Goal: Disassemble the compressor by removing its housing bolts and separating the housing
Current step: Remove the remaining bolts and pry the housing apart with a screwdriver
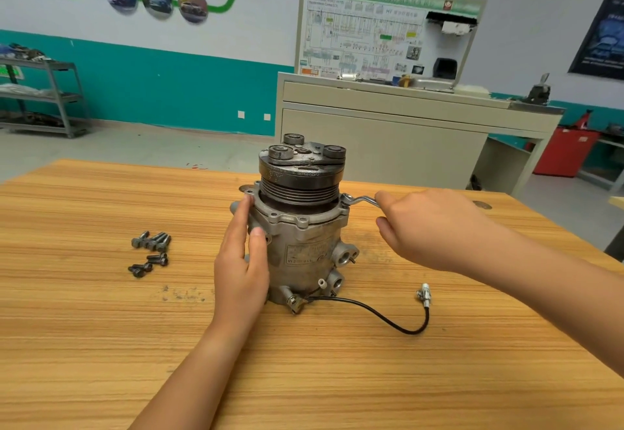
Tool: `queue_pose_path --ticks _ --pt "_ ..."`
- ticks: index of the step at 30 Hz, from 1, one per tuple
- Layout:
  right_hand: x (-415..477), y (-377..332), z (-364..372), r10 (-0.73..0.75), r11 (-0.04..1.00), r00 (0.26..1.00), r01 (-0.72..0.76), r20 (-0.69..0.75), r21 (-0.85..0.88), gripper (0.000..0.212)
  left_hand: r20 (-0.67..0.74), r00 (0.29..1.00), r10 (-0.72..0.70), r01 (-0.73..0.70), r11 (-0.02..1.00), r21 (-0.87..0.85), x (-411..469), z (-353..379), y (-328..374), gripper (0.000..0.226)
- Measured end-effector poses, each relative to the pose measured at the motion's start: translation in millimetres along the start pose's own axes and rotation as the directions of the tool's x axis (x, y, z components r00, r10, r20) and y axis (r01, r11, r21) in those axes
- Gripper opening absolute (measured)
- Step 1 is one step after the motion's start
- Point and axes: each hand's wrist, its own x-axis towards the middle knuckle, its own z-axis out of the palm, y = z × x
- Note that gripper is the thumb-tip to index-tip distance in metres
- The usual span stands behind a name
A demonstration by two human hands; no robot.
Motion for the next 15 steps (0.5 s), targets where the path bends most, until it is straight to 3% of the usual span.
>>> queue_pose_path --ticks 5,9,15 --pt "0.6 0.6 -0.5 0.006 0.997 1.000 -0.005 -0.013 0.071 0.033 -0.037 0.999 0.022 -0.023 0.999 -0.042 1.5 -0.4 6.6 0.026" --pt "0.8 4.2 -2.3 0.024 0.997 1.000 -0.024 0.006 0.071 0.031 -0.093 0.995 0.020 -0.031 0.993 -0.117 0.5 -0.8 12.3 0.027" --pt "-1.5 4.1 -15.8 0.055 0.995 0.996 -0.060 0.064 0.074 0.030 -0.090 0.995 0.030 -0.035 0.998 -0.046 0.5 1.1 8.8 0.029"
